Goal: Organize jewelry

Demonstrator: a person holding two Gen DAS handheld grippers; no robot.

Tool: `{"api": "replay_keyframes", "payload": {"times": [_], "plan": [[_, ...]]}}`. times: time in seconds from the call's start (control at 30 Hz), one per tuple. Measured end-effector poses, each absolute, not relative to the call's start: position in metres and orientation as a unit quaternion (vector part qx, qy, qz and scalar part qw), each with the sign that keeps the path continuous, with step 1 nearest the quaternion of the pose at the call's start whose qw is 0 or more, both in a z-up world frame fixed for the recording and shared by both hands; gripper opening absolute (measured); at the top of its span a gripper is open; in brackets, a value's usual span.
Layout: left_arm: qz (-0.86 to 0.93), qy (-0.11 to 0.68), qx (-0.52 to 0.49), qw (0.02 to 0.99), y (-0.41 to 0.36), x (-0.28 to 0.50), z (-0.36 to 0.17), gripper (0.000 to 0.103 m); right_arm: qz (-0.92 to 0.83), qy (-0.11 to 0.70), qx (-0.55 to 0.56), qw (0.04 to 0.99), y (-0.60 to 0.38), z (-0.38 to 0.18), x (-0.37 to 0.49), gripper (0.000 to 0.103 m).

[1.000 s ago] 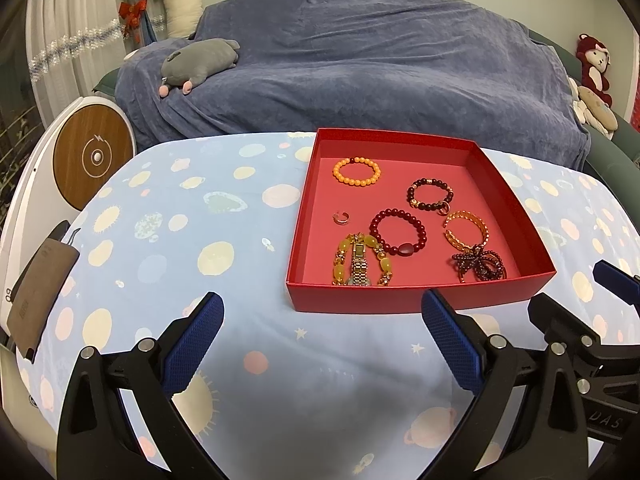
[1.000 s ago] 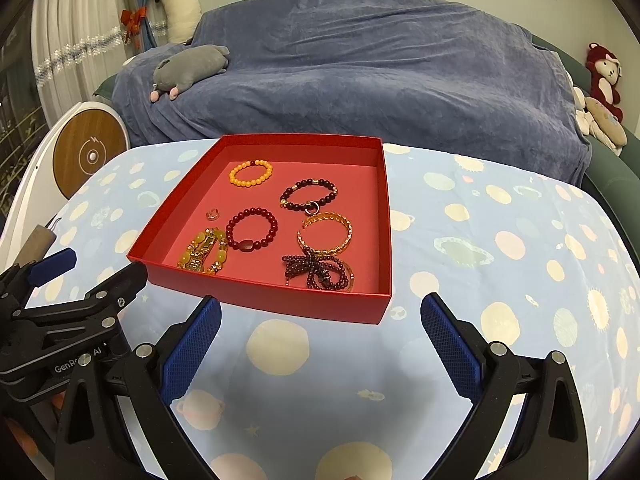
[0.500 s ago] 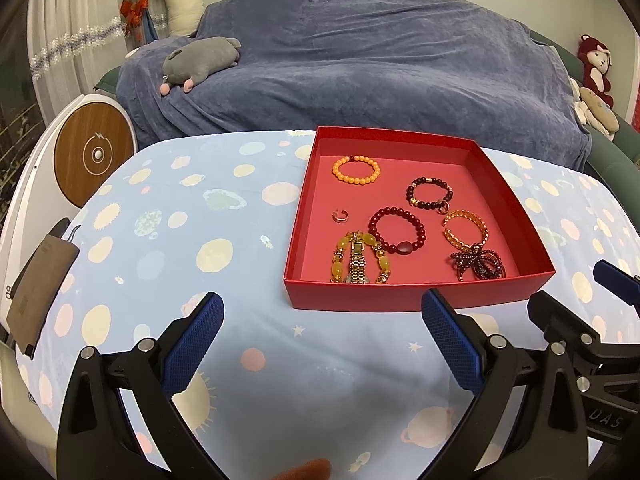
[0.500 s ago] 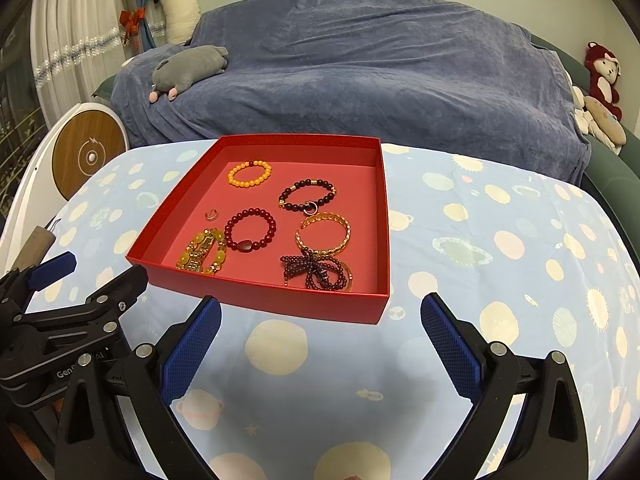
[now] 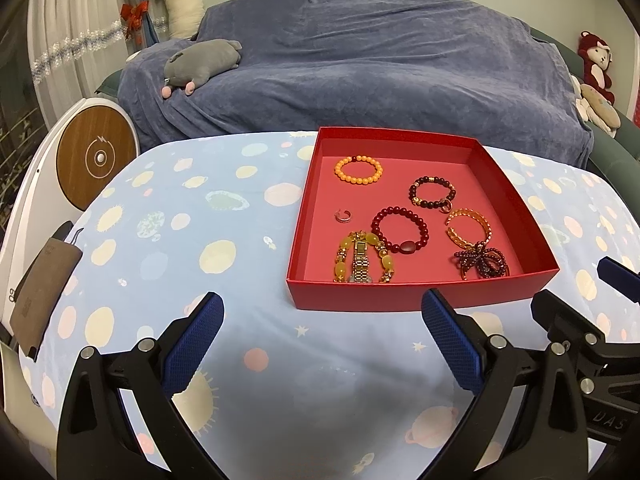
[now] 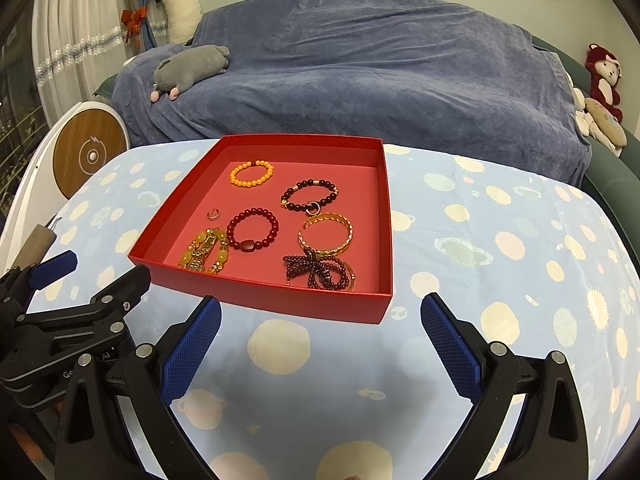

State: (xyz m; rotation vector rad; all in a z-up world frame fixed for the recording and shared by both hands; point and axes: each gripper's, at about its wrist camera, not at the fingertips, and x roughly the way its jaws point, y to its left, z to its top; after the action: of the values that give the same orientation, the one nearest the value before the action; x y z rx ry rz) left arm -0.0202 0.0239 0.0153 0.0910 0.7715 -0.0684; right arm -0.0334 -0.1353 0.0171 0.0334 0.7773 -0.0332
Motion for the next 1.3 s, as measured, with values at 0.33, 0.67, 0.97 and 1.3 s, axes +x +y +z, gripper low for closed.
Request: {"api": "replay_keyframes", "payload": {"times": [0.33, 0.67, 0.97, 1.3], "plan": [[-0.035, 0.374, 0.046, 0.925, 0.0223, -0.0193, 0.0164, 0.095, -0.018, 0.379, 0.016, 0.925, -0.1367, 0.0193, -0.0341, 0.096], [-0.035, 0.374, 0.046, 0.925, 0.0221, -0.0196, 0.0166, 0.095, -0.018, 0.378, 0.016, 0.925, -0.1370, 0.0195, -0.0356, 0.096], [-0.036, 0.375, 0.046, 0.925, 0.0220, -0.0200, 0.0164, 0.095, -0.019, 0.379, 0.015, 0.925, -0.1368, 0.0195, -0.0352, 0.096], [-0.038, 0.381, 0.045, 0.923, 0.0208, -0.0209, 0.0149, 0.095, -0.020, 0.381, 0.016, 0.924, -0.1382, 0.0182, -0.0367, 0.096]]}}
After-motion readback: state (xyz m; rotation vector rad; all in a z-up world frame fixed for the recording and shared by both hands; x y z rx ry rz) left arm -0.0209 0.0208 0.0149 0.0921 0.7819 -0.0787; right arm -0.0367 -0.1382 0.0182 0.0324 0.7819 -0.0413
